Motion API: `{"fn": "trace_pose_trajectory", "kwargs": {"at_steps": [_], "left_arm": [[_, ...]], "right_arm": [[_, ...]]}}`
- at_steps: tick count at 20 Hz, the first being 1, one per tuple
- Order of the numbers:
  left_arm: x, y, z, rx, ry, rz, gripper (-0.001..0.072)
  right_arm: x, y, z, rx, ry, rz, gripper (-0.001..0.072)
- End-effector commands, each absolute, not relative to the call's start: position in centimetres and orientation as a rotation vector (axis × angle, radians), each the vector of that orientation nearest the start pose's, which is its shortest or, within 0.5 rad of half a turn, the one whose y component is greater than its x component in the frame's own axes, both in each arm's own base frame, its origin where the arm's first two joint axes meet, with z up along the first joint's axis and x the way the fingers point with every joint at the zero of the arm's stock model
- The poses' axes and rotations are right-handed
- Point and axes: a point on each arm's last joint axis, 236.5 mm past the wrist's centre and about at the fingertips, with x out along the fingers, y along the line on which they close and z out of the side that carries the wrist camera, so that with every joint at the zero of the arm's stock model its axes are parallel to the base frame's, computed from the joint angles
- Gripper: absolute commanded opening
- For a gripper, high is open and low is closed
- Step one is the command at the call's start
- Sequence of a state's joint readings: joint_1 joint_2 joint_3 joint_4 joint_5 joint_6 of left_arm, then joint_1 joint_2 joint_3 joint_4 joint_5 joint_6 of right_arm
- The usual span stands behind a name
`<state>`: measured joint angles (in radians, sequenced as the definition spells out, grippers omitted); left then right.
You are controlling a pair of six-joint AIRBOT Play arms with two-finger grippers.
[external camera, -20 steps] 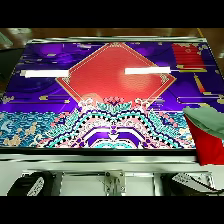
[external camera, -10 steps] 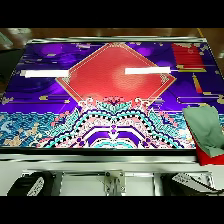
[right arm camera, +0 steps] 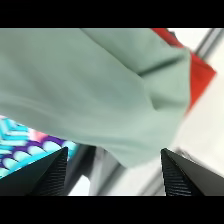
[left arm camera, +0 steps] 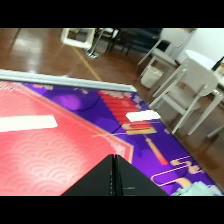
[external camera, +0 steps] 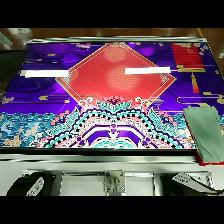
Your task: Fold the shirts.
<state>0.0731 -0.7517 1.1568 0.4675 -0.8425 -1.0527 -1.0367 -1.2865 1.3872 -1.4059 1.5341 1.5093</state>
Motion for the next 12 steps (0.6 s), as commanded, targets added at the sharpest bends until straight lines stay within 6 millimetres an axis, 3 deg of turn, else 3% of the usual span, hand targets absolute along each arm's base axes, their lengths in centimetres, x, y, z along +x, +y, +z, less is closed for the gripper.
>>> {"fn": "trace_pose_trajectory", "kwargs": {"at_steps": [1, 2, 3, 4, 6, 7, 8, 9, 10, 12], "left_arm": [[38.3, -13.2, 30.3, -0.371, 0.285, -0.561, 0.0034], [39.6, -13.7, 28.0, -0.383, 0.355, -0.534, 0.0034], [40.7, -14.5, 24.3, -0.359, 0.474, -0.504, 0.0033], [41.2, -15.2, 20.0, -0.318, 0.629, -0.457, 0.0033], [40.2, -14.8, 12.1, -0.130, 0.942, -0.320, 0.0033], [39.5, -13.9, 9.5, 0.015, 1.060, -0.251, 0.0035], [39.0, -13.1, 8.0, 0.146, 1.141, -0.192, 0.0124], [38.9, -13.6, 7.5, 0.199, 1.174, -0.186, 0.0547], [38.8, -14.8, 7.3, 0.211, 1.193, -0.204, 0.0698], [38.9, -16.2, 7.2, 0.234, 1.189, -0.238, 0.0697]], "right_arm": [[34.3, -27.3, 21.7, 0.780, 0.572, -0.400, 0.0690], [36.9, -24.9, 24.9, 0.734, 0.470, -0.314, 0.0690], [38.6, -21.8, 25.8, 0.667, 0.477, -0.246, 0.0690], [39.8, -18.1, 24.9, 0.588, 0.558, -0.175, 0.0690], [39.7, -10.8, 19.0, 0.370, 0.863, -0.089, 0.0690], [38.9, -8.4, 15.9, 0.303, 0.995, -0.094, 0.0690], [38.4, -6.5, 13.6, 0.252, 1.083, -0.105, 0.0690], [38.1, -5.1, 11.7, 0.217, 1.134, -0.118, 0.0691], [38.1, -3.5, 10.5, 0.207, 1.162, -0.103, 0.0691], [37.9, -1.0, 8.9, 0.177, 1.205, -0.051, 0.0691]]}}
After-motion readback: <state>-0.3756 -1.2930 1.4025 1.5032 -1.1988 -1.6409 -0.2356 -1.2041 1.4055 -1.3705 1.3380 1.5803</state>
